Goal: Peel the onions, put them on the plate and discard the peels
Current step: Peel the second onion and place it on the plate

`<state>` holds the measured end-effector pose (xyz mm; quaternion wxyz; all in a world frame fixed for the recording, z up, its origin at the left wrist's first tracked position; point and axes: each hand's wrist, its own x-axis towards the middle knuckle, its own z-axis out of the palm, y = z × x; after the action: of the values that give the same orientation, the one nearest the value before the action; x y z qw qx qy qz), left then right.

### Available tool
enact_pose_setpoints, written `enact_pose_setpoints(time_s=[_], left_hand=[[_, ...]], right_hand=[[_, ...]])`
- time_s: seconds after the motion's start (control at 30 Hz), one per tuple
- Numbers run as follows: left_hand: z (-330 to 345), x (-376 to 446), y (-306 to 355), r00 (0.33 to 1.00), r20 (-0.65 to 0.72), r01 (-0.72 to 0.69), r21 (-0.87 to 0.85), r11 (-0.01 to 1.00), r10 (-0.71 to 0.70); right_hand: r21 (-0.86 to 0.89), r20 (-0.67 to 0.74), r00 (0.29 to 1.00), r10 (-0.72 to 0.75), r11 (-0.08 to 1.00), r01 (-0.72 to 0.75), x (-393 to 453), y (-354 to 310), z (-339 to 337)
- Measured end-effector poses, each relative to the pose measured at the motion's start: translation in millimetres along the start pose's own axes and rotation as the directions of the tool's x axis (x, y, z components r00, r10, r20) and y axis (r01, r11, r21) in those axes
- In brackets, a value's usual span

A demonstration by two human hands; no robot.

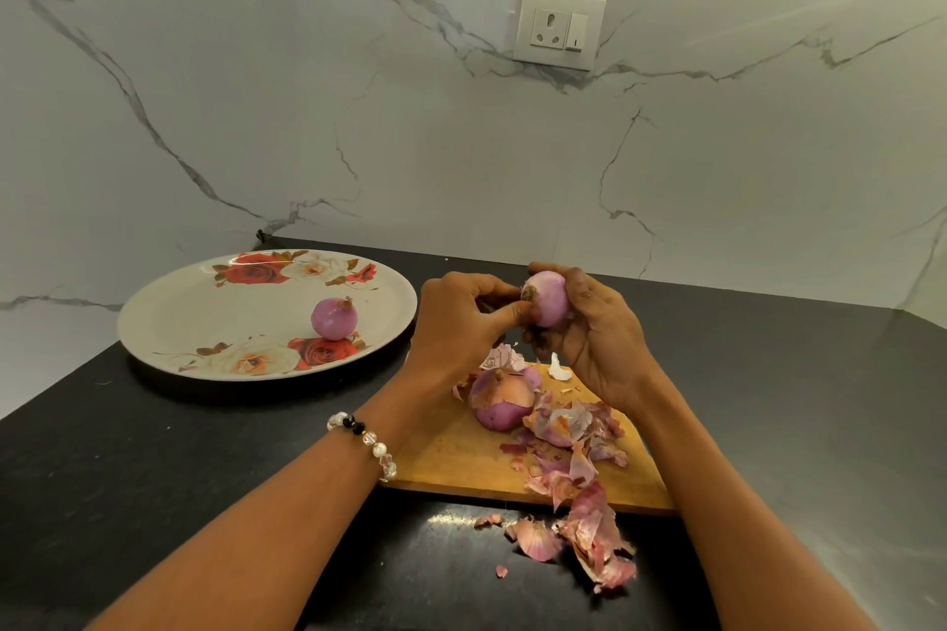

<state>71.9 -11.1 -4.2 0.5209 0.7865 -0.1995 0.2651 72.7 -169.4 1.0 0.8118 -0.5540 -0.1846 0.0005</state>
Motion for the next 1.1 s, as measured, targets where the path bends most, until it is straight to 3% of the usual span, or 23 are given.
enact_pose_setpoints(time_s=[0.3,0.67,0.9,1.0,1.1], left_hand=[[-0.3,-3.2,-0.7,1.000,0.006,0.030,0.091,0.995,-0.030],[9.6,-8.7,0.3,0.972,-0.166,-0.114,0.295,0.949,0.168],[8.1,-5.7,-4.1,0.976,-0.167,-0.106,0.192,0.976,0.139],[4.9,-3.6,-1.1,0.987,-0.160,0.024,0.031,0.999,-0.019],[-0.9,0.0,3.4,0.979,-0.046,0.186,-0.213,0.959,-0.200]], right_hand=[[-0.331,0.039,0.997,-0.071,0.940,0.080,1.0,9.3,-2.0],[-0.220,0.026,0.998,-0.058,0.973,0.062,0.4,10.6,5.0],[-0.142,0.045,0.998,-0.047,0.988,0.053,2.1,9.4,2.3],[-0.109,0.041,0.998,-0.039,0.993,0.043,2.0,9.1,2.1],[-0.127,-0.020,0.999,-0.040,0.991,0.038,3.9,10.3,-1.2]])
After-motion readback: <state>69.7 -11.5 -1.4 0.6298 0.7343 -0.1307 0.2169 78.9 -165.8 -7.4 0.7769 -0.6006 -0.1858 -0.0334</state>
